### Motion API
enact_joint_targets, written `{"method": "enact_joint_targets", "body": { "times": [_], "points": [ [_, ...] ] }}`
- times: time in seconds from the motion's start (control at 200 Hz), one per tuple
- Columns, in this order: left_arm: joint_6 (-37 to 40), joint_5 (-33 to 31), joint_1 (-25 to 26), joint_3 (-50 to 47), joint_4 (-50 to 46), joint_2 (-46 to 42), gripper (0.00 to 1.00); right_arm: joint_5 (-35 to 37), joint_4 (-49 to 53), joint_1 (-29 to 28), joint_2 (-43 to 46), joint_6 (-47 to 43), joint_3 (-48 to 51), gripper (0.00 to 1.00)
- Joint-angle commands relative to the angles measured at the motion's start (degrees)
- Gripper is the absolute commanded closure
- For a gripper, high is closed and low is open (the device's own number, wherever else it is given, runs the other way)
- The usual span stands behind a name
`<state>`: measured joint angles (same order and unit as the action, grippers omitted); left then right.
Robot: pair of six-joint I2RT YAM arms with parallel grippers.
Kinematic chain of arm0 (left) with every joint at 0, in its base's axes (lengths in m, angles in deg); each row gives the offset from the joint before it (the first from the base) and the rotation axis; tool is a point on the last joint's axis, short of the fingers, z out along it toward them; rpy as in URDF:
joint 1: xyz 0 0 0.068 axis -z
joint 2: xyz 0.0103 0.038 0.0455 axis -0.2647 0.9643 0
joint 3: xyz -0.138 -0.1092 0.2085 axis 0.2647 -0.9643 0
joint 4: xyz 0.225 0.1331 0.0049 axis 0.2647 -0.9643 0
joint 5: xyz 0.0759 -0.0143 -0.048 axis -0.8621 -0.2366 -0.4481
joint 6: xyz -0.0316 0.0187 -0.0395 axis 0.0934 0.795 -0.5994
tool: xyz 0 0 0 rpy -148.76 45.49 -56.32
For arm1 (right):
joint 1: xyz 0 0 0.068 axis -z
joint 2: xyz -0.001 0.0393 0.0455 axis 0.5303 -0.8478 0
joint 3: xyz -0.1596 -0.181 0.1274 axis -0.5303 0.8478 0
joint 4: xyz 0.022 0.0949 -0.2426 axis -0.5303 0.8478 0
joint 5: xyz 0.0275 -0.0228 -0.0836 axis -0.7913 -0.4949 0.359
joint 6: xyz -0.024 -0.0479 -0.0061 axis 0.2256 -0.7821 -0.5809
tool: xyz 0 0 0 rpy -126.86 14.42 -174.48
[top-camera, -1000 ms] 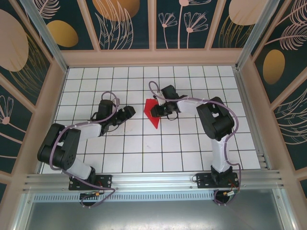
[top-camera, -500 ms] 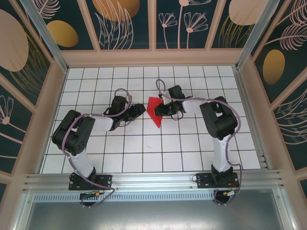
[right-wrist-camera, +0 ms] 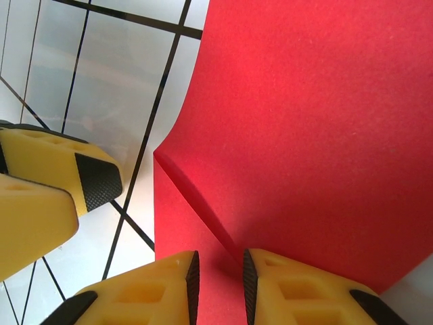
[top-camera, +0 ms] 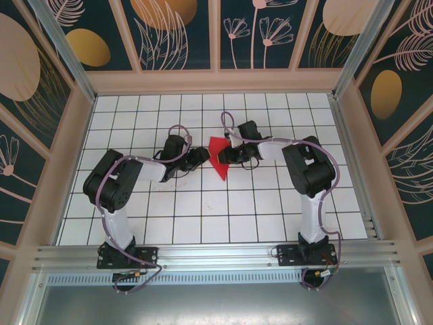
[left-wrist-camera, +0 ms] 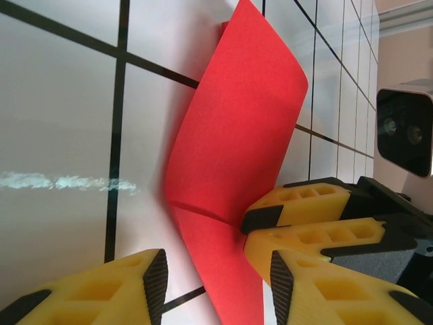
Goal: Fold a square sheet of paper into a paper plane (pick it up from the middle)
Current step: Move the paper to the center of the table.
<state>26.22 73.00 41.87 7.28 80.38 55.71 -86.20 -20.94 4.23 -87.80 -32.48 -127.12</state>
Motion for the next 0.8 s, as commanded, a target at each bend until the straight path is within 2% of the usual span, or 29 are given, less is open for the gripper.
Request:
{"method": "enact_joint_targets", "body": {
  "times": [0.0,0.29,0.64,0.796],
  "points": [
    [-0.4,0.6,0.5,1.9,-0.2,1.6,0.54,-1.2,-0.2,0.3,0.9,0.8,1.4,0.72],
    [0.1,0.1,0.7,3.5,-1.8,2.8,0.51,-1.4,-0.2,0.2,0.8,0.9,1.4,0.72],
    [0.6,-0.5,1.1,5.6,-3.6,4.2,0.52,-1.4,-0.1,0.3,0.8,0.9,1.4,0.73],
    [1.2,-1.4,1.2,6.4,-5.4,4.4,0.49,-1.4,-0.3,0.3,0.8,1.0,1.5,0.73]
  ]
}}
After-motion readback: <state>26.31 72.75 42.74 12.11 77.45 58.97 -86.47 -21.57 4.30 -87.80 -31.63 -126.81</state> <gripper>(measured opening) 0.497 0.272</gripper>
